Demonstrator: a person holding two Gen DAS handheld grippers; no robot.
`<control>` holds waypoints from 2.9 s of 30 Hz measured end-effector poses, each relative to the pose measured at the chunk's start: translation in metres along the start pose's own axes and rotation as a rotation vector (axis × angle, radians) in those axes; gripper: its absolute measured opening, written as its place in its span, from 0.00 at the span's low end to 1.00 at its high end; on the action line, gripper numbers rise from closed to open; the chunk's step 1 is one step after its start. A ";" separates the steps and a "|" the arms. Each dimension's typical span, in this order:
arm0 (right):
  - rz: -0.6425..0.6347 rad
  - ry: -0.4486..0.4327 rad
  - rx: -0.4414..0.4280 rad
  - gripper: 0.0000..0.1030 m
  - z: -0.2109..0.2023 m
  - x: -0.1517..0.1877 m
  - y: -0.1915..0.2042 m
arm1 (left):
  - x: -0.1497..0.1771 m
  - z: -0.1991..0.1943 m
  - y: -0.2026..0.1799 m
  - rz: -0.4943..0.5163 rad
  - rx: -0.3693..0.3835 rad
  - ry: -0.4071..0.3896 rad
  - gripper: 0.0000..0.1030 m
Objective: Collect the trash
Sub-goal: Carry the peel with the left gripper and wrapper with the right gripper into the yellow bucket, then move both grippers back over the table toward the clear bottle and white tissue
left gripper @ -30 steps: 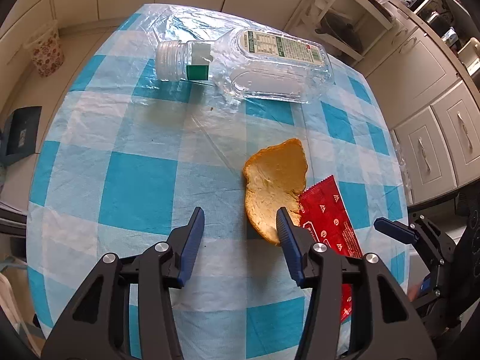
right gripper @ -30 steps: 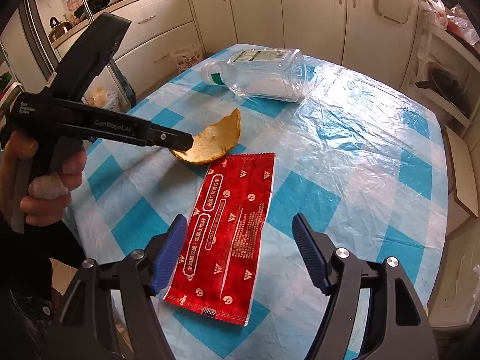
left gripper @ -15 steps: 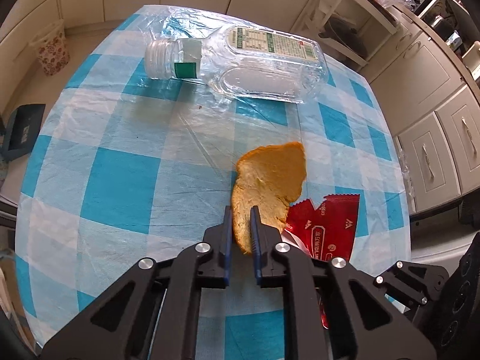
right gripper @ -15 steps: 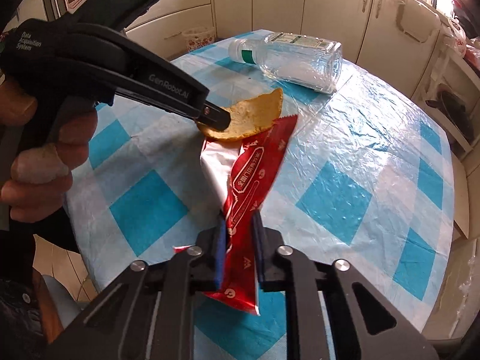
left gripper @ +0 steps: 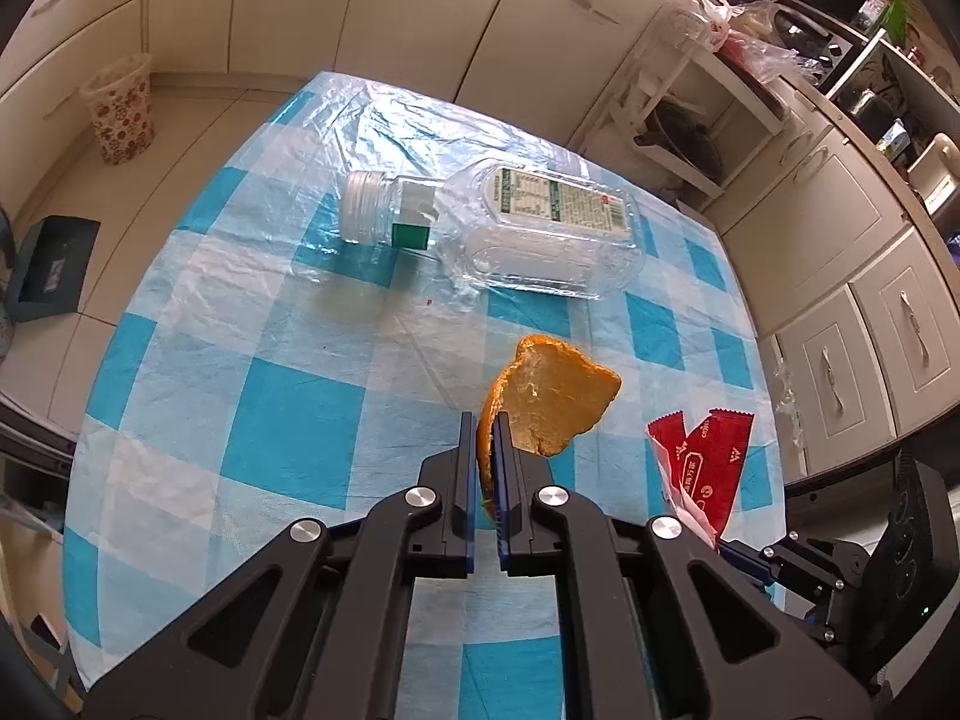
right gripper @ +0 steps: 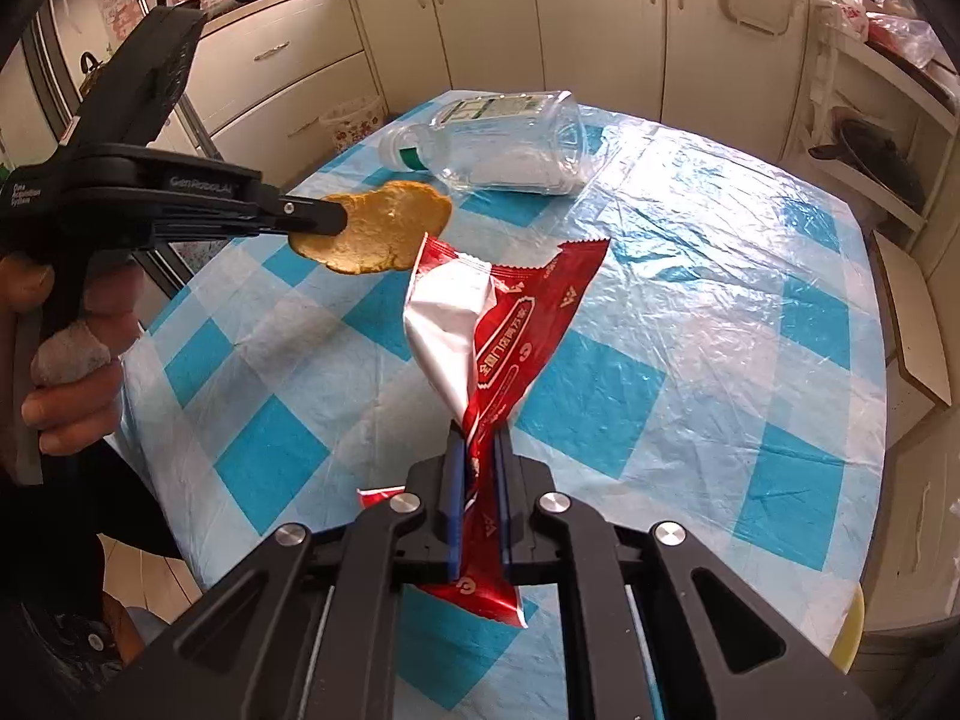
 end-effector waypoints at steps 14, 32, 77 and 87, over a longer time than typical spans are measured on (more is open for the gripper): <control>0.159 -0.068 0.142 0.09 -0.047 0.018 -0.058 | 0.012 -0.029 -0.080 0.257 -0.033 -0.128 0.05; 0.434 -0.146 0.256 0.09 -0.112 0.066 -0.134 | 0.084 -0.040 -0.215 0.519 0.006 -0.176 0.05; 1.333 -0.196 0.192 0.78 -0.127 0.205 -0.273 | 0.191 0.131 -0.376 0.606 0.017 0.299 0.31; 1.229 -0.312 0.204 0.79 -0.144 0.166 -0.262 | 0.153 0.079 -0.341 0.564 0.068 0.200 0.48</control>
Point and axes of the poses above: each gripper's, at about its wrist camera, not at the fingertips, and z roughly the way its jaws point, y to its left, x to its underside, the point moved 2 cm from there along z, roughly the way its jaws point, and after that the axes turned 4 degrees about -y, right-handed, at the moved point
